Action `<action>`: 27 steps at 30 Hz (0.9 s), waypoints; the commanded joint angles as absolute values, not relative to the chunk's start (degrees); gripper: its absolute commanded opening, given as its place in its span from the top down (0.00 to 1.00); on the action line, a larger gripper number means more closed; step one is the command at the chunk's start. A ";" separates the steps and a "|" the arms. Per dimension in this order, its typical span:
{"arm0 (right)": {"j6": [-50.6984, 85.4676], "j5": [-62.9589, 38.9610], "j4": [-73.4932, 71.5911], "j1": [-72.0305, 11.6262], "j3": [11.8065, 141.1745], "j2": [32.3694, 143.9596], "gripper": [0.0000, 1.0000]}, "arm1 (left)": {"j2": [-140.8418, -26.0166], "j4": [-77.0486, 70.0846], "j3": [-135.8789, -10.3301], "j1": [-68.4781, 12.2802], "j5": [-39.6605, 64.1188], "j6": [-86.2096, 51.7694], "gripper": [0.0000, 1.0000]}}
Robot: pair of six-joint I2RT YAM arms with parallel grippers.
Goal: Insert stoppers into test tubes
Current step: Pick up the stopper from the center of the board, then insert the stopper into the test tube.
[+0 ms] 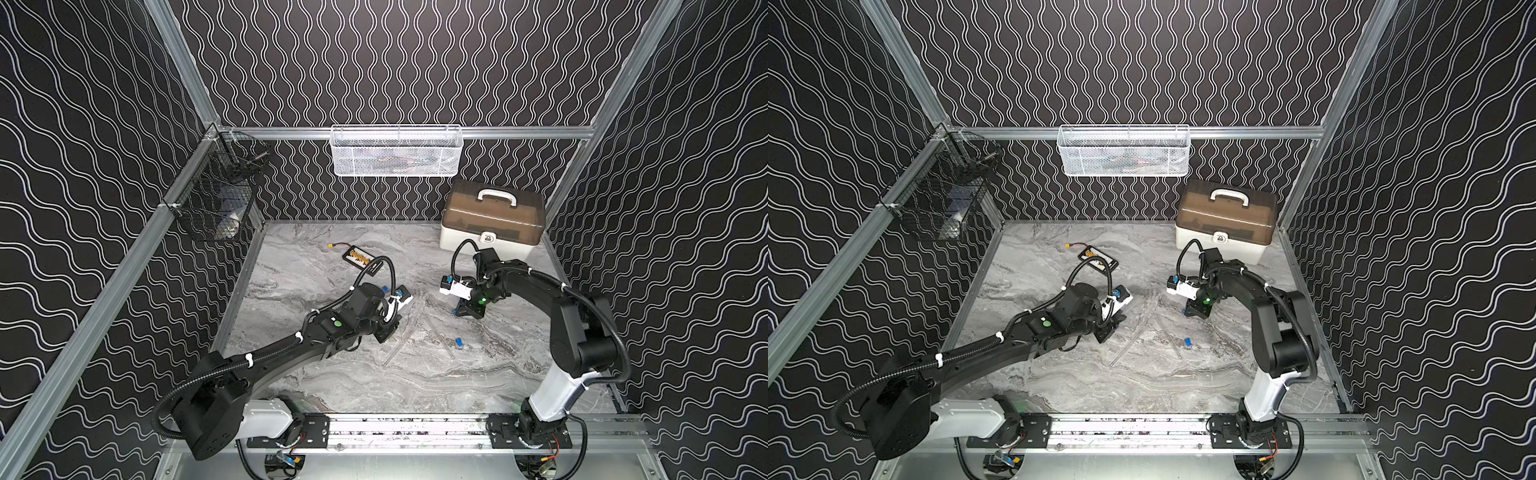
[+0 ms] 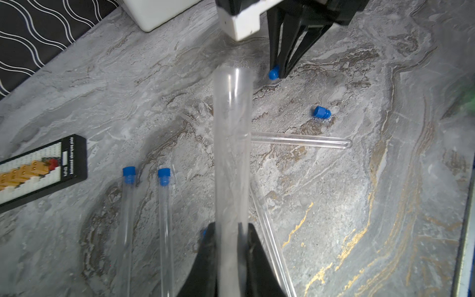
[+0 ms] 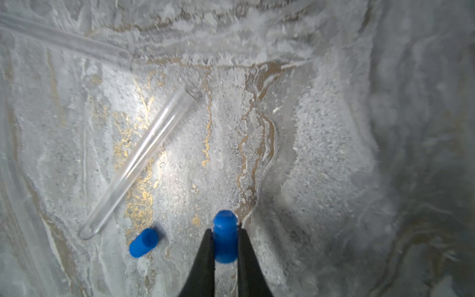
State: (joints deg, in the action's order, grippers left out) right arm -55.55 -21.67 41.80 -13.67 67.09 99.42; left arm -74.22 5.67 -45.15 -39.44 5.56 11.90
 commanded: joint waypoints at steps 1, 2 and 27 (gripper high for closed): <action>-51.64 -26.44 41.62 -13.95 66.21 95.50 0.90 | -73.47 8.30 -45.95 -39.46 3.76 17.83 0.99; -50.74 -27.07 41.79 -14.37 65.97 93.97 0.90 | -73.39 8.81 -46.26 -39.46 3.38 19.37 0.99; -41.97 -24.44 57.89 -31.37 72.00 79.73 0.91 | -74.89 14.25 -49.66 -49.33 -1.85 39.63 0.99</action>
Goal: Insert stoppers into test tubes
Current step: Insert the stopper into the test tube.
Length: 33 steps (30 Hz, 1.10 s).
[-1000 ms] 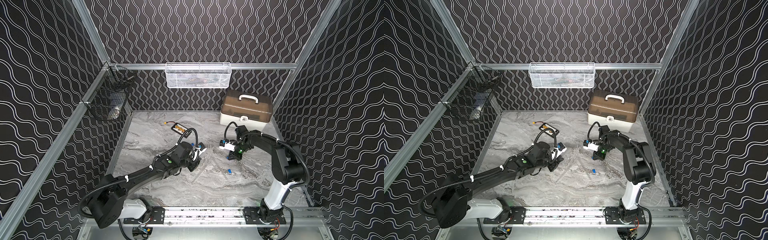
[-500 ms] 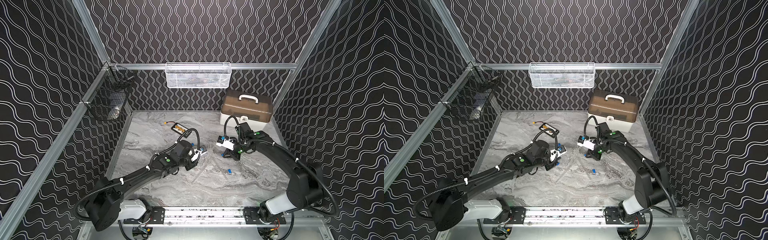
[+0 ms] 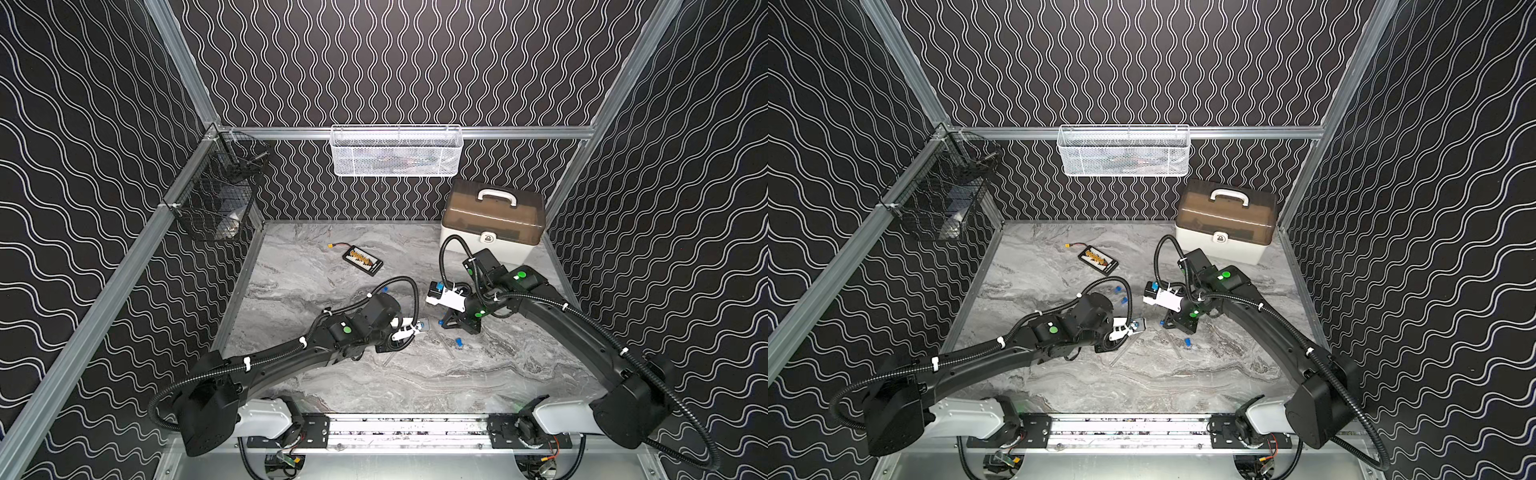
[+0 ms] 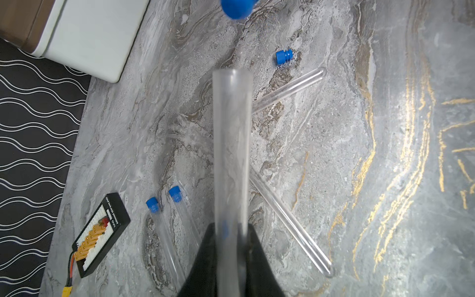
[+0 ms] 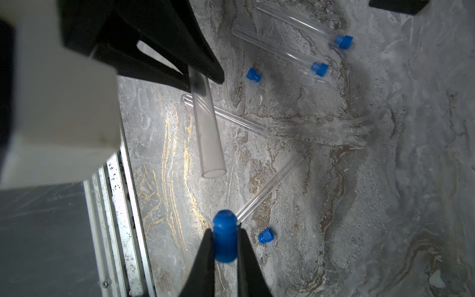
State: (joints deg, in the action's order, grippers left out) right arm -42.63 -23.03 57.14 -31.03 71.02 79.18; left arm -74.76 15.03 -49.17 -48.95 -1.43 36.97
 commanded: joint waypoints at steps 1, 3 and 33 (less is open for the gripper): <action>-41.84 -24.87 57.77 -31.58 72.30 79.97 0.91 | -74.87 14.11 -49.66 -49.44 -1.85 39.57 0.99; -41.66 -25.78 57.42 -32.02 72.77 80.42 0.91 | -74.71 13.98 -49.60 -49.57 -1.85 39.55 0.99; -44.47 -27.90 58.57 -34.67 75.35 84.59 0.97 | -73.55 13.70 -50.42 -51.79 -2.48 40.78 0.99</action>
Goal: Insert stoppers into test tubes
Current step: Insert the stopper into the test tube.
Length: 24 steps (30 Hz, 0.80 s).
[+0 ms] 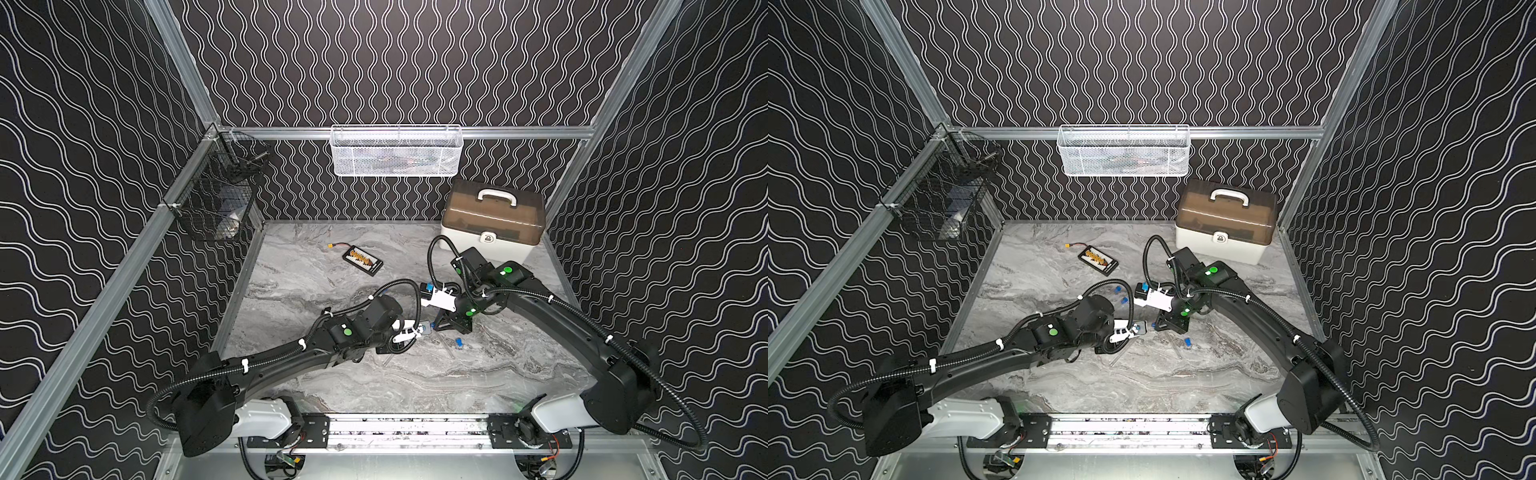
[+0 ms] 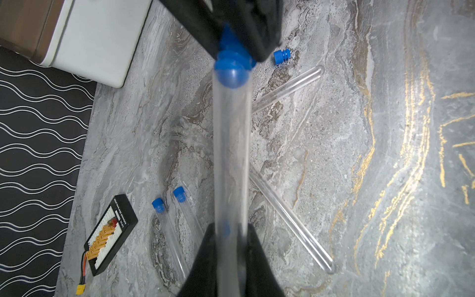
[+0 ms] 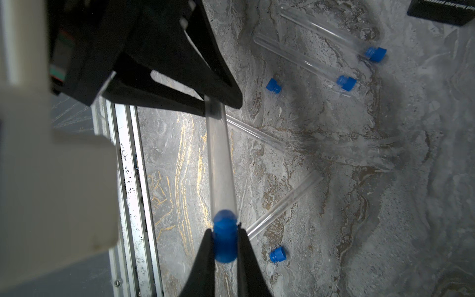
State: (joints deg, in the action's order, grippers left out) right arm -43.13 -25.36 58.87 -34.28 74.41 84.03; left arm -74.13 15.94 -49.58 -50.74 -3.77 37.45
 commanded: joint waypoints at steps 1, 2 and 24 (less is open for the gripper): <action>-44.39 -28.26 58.38 -34.78 75.56 84.76 0.97 | -73.48 13.80 -50.58 -52.34 -2.92 41.84 1.00; -44.22 -28.78 58.13 -34.87 75.80 84.97 0.99 | -73.27 13.92 -50.78 -52.84 -3.28 43.08 1.00; -34.45 -42.06 43.25 -35.61 79.29 89.91 1.00 | -69.89 12.19 -52.20 -55.46 5.71 52.96 1.00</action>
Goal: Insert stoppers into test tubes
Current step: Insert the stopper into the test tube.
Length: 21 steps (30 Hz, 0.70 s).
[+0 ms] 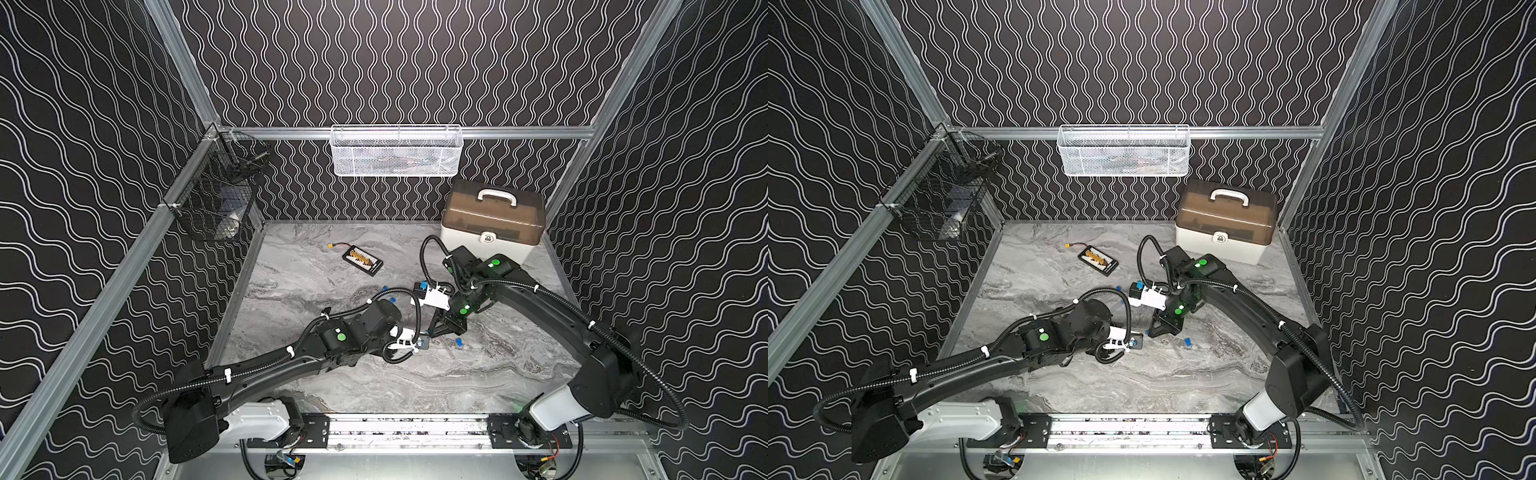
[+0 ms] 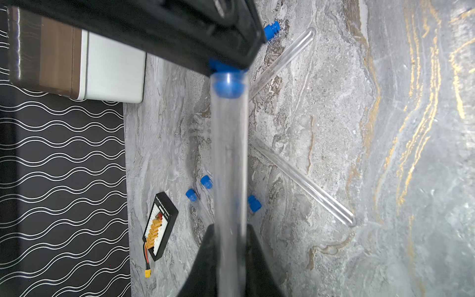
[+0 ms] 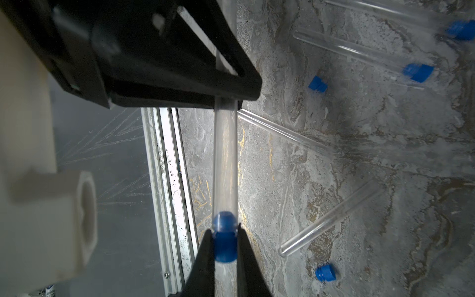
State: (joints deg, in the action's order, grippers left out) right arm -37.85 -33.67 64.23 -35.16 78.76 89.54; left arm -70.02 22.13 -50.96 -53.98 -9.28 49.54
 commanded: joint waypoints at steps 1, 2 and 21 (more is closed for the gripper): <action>-33.27 -42.54 41.64 -35.68 78.98 89.91 1.00 | -69.88 11.96 -52.26 -55.54 5.88 52.76 1.00; -32.25 -43.07 40.18 -35.69 78.84 89.91 1.00 | -69.87 11.77 -52.33 -55.60 6.10 52.65 1.00; -30.27 -45.61 33.31 -35.71 76.52 88.47 1.00 | -68.51 10.63 -50.65 -55.79 6.58 50.54 1.00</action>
State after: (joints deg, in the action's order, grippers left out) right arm -29.19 -37.52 59.81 -35.57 76.51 89.45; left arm -68.95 24.91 -50.89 -54.15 -10.07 48.49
